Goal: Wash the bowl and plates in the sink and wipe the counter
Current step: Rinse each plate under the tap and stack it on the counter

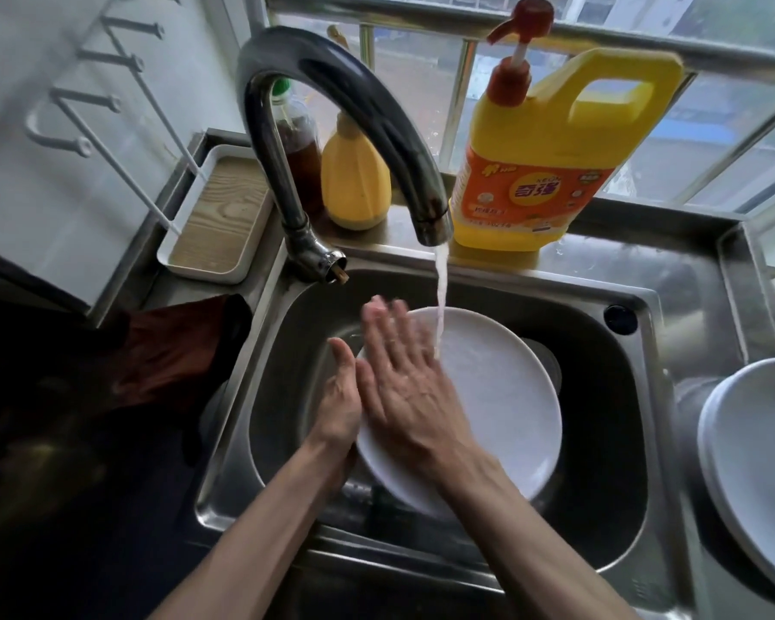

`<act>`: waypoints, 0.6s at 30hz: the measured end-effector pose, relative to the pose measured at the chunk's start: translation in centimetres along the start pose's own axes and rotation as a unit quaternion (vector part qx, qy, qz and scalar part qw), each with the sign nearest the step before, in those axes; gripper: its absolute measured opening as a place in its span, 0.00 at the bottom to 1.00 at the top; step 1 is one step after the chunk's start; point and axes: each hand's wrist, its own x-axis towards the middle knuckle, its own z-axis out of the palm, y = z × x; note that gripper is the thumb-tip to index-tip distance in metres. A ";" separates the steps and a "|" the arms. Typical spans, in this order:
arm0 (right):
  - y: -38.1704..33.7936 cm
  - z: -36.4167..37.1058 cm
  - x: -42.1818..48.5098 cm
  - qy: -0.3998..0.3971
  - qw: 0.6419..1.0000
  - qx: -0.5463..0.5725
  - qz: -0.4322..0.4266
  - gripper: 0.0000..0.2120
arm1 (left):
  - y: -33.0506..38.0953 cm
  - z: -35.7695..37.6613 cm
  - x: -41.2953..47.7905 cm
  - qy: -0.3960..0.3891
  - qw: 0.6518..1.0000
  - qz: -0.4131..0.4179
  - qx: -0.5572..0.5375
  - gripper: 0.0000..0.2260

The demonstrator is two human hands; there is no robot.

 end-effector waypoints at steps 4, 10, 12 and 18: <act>0.4 -0.1 -0.1 -0.083 0.994 0.009 -0.064 0.29 | 1.2 1.0 -0.5 -0.037 0.992 -0.029 -0.118 0.34; 0.8 -3.1 0.0 -0.185 0.981 0.018 -0.060 0.27 | 1.5 1.6 0.1 -0.049 0.984 -0.052 -0.164 0.30; 0.8 -3.7 0.1 -0.208 0.976 0.032 -0.059 0.27 | 1.5 1.6 0.0 -0.050 0.983 -0.058 -0.168 0.30; 0.8 -4.6 0.2 -0.250 0.964 0.061 -0.061 0.27 | 1.5 1.8 0.0 -0.008 0.985 -0.063 -0.159 0.32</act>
